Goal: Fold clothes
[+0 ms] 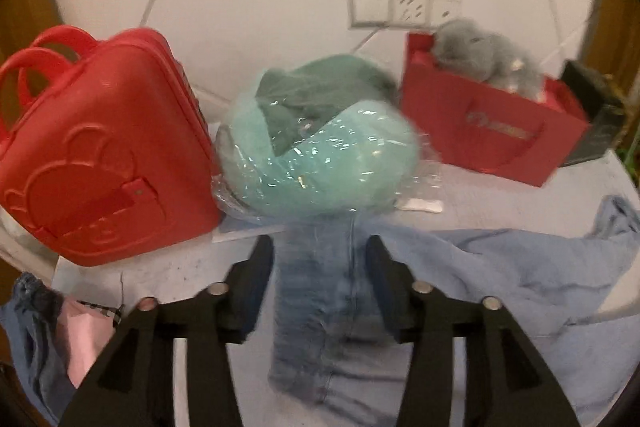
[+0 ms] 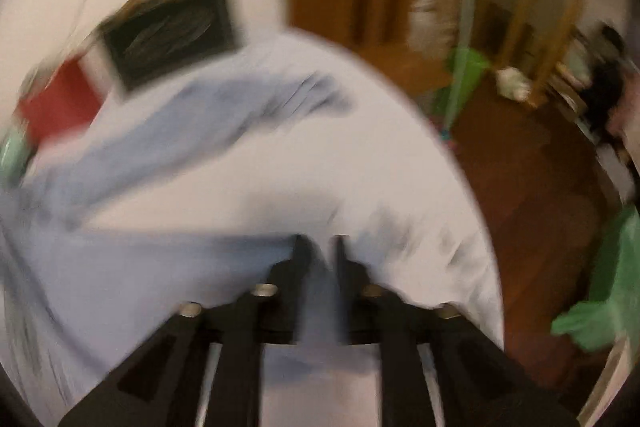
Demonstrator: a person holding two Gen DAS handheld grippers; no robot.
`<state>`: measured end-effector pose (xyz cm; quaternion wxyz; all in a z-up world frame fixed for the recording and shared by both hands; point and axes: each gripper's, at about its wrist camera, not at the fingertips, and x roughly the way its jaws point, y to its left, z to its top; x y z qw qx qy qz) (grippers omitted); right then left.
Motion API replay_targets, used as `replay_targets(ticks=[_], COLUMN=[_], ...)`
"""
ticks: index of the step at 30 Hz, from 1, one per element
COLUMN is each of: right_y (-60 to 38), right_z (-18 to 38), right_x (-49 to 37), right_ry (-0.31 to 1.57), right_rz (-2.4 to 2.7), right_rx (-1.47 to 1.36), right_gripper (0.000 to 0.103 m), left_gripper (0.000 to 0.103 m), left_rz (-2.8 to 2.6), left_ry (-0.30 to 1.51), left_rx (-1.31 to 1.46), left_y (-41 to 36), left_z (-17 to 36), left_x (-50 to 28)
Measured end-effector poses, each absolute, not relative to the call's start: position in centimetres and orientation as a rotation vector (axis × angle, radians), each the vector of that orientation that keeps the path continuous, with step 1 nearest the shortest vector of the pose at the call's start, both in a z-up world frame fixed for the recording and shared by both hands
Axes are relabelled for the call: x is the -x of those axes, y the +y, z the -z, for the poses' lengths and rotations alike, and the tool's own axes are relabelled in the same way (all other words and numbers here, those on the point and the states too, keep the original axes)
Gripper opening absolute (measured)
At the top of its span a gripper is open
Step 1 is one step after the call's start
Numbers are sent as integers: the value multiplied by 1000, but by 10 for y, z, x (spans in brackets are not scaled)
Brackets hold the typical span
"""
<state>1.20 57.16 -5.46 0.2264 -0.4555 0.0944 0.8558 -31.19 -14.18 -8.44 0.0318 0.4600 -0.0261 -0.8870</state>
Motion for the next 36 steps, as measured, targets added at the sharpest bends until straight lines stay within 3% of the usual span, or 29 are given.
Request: replay_targets(ticks=[1,2,6,10,15,20,22,24,27,36], right_y=[582,589,592,580,582,585,587,588,594,583], right_z=[55,57,62,78,101,103,103,101,101,123], right_x=[-2,6,2,-26,-66,-93,-103,-106,-106,-75], right_ry=[254,260,327,386,450,532,563,580,608,354], right_rz=[-2310,-2286,-2282,-2267,-2179,-2152,-2142,-2148,-2149,-2258], right_rx=[1252,1267,1260,1296,1378,1371,1367,1361,1345,1465], right_gripper=[87,100,100,100,100,100,100,100,100,101], left_gripper=[59,65,72,72,72,72,54,6,6,5], left_rz=[2719,2725,2736,2662,2577,2611,2582,2563,2553,2531], left_ry=[-81,-89,-182,-215,-88,155,164,97,108,297], left_rx=[-1427,-1434,-1477,-1589,-1699,-1741,-1761,-1751,-1651,-1447], left_y=[-141,-140,-146,-160,-175,-170,-163,-152,-152,-202], left_z=[87,88,102,143,190,210,216,215,195,137], left_x=[316,312,274,245,227,231,232,229,209,127])
